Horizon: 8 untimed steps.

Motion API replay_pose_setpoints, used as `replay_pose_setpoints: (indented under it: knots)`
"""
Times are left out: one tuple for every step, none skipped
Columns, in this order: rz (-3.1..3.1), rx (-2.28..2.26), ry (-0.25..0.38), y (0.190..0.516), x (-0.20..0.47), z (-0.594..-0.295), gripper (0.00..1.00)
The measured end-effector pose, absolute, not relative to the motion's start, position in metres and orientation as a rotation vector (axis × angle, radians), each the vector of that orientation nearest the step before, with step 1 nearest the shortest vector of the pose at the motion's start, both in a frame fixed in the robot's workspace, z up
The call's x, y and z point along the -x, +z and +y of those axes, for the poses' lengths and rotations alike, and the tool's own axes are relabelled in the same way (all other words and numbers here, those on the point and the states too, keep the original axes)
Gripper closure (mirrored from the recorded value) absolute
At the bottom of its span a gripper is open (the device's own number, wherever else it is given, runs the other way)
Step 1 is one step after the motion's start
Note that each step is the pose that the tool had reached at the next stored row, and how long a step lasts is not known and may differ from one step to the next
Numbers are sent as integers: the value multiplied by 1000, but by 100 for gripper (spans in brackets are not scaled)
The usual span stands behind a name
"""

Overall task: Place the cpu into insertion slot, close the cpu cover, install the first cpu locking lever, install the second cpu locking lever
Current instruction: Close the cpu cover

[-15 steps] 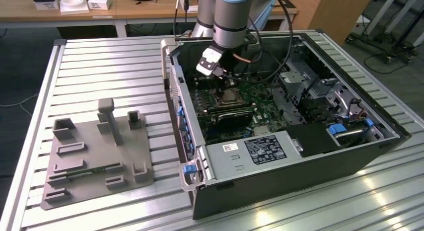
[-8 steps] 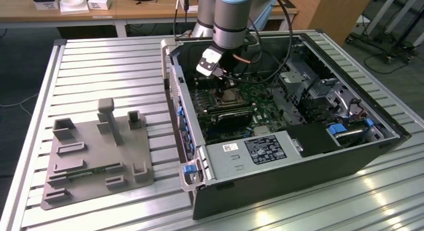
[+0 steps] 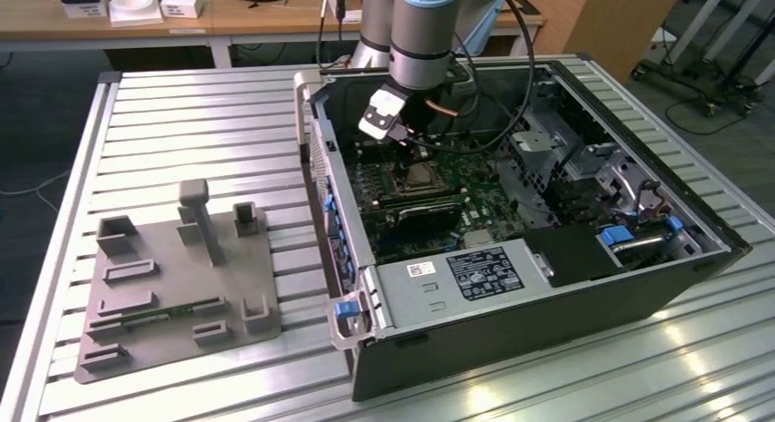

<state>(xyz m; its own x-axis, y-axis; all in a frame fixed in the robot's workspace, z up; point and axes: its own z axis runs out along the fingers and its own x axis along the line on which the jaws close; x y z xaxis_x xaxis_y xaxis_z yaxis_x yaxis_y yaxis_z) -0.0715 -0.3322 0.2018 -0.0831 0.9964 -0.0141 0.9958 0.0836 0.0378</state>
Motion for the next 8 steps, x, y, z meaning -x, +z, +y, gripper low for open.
replay_pose_setpoints:
  knots:
    - [2286,-2102,28,202,72,-332,90]
    - [2286,-2102,28,203,72,-332,90]
    - [2286,-2102,28,204,72,-332,90]
    - [2286,-2102,28,205,72,-332,90]
    - [2286,-2102,28,206,72,-332,90]
    - [2286,-2102,28,206,72,-332,90]
    - [2286,-2102,28,207,72,-332,90]
    - [2286,-2102,28,207,72,-332,90]
